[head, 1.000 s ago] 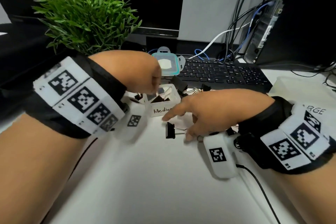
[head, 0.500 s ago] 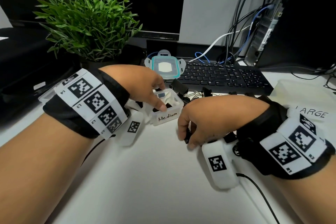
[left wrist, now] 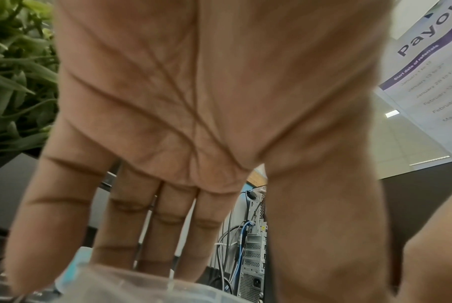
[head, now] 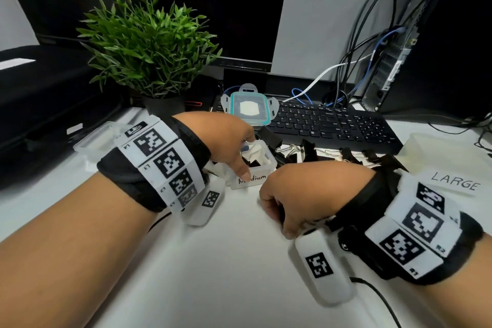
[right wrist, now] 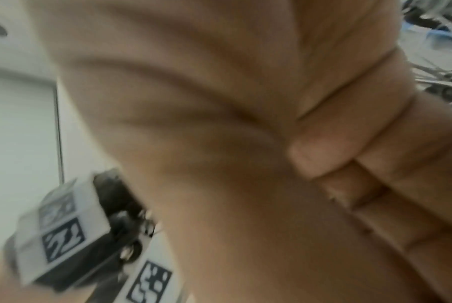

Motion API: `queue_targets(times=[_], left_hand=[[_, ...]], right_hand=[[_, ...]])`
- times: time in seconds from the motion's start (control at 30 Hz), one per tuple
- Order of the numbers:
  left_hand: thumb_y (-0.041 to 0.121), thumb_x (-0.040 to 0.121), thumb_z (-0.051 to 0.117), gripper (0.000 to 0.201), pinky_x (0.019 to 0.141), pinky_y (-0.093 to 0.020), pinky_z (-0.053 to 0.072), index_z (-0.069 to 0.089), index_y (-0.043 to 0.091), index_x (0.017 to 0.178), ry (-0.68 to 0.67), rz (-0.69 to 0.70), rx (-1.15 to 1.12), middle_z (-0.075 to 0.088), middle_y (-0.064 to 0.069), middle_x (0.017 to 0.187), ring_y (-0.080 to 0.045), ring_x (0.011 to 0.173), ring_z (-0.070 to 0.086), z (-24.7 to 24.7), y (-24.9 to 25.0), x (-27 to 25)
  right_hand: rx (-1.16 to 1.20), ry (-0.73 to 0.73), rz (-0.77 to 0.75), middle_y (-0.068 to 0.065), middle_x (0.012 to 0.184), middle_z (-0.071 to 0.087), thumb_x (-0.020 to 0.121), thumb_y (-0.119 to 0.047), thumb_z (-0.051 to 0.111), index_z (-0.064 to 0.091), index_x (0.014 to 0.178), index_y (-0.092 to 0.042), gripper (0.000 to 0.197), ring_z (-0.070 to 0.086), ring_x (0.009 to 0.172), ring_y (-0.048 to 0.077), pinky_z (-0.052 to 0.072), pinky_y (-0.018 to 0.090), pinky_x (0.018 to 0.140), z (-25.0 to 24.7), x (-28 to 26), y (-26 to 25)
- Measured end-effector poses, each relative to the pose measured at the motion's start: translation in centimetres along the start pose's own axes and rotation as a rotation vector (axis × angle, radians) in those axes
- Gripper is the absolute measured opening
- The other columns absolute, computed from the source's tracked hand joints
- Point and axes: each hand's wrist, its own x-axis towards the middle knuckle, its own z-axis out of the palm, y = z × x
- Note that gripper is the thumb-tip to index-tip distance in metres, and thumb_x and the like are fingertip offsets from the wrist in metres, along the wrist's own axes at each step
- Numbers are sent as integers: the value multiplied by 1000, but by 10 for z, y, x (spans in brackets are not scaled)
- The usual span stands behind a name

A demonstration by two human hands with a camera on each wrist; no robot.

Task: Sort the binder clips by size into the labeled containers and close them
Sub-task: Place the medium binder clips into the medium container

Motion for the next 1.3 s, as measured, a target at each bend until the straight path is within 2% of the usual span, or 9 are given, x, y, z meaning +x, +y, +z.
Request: queue_targets(times=[0.17, 0.3, 0.4, 0.6, 0.8, 0.97, 1.13, 1.23, 1.3], left_hand=[[49, 73, 73, 82, 95, -32, 41, 36, 22, 141, -9, 13, 6, 51, 4, 132, -20, 119, 48, -2, -3, 0], [49, 72, 74, 83, 100, -34, 41, 37, 23, 142, -1, 23, 11, 51, 5, 135, -18, 121, 48, -1, -7, 0], [51, 76, 70, 72, 94, -32, 44, 44, 24, 137, 26, 24, 11, 56, 6, 127, -17, 113, 53, -2, -10, -1], [39, 92, 55, 31, 90, -24, 43, 60, 32, 121, 206, 117, -225, 62, 15, 106, -7, 100, 57, -14, -11, -11], [30, 92, 57, 16, 67, -13, 47, 66, 31, 105, 201, 206, -455, 67, 16, 73, 9, 67, 61, -14, 2, -13], [27, 90, 60, 9, 84, -40, 56, 69, 24, 91, 148, 252, -605, 73, 5, 79, -19, 84, 69, -8, 9, -10], [21, 97, 49, 22, 76, -34, 53, 66, 19, 83, 213, 226, -706, 69, 4, 75, -1, 62, 61, -6, 14, -7], [22, 95, 52, 22, 75, -33, 53, 68, 19, 80, 271, 222, -650, 68, 4, 73, -3, 62, 59, -7, 14, -7], [22, 94, 55, 23, 74, -33, 52, 67, 19, 75, 292, 223, -626, 67, 5, 68, -4, 62, 58, -6, 15, -8]], right_hand=[[-150, 63, 0, 0, 88, 65, 85, -18, 65, 63, 102, -12, 19, 52, 60, 13, 35, 19, 45, -2, -5, -8], [135, 323, 6, -12, 79, 58, 79, -26, 66, 60, 104, -30, 26, 56, 62, 2, 47, 22, 58, -13, -19, 11], [434, 523, -6, -12, 66, 61, 78, -15, 70, 67, 100, -29, 27, 52, 50, -6, 42, 13, 55, -18, -23, 28], [781, 771, -60, -1, 77, 72, 75, 1, 74, 65, 95, -29, 37, 67, 69, 4, 54, 16, 66, -7, -20, 48], [1038, 824, -250, 2, 98, 70, 75, 21, 64, 61, 97, -16, 43, 72, 85, 13, 56, 19, 70, -1, -21, 54], [1103, 866, -274, 5, 96, 68, 72, 22, 65, 56, 94, -15, 44, 71, 74, 10, 59, 24, 73, 1, -15, 57], [1129, 864, -291, -8, 77, 66, 72, 21, 66, 54, 94, -13, 42, 64, 58, 3, 58, 25, 70, 3, -15, 57], [1096, 878, -275, 0, 84, 64, 72, 16, 69, 56, 93, -16, 41, 62, 70, 25, 55, 39, 79, 3, -14, 55], [1083, 875, -263, 2, 83, 61, 72, 15, 70, 56, 94, -16, 40, 61, 66, 22, 56, 38, 77, 4, -13, 52]])
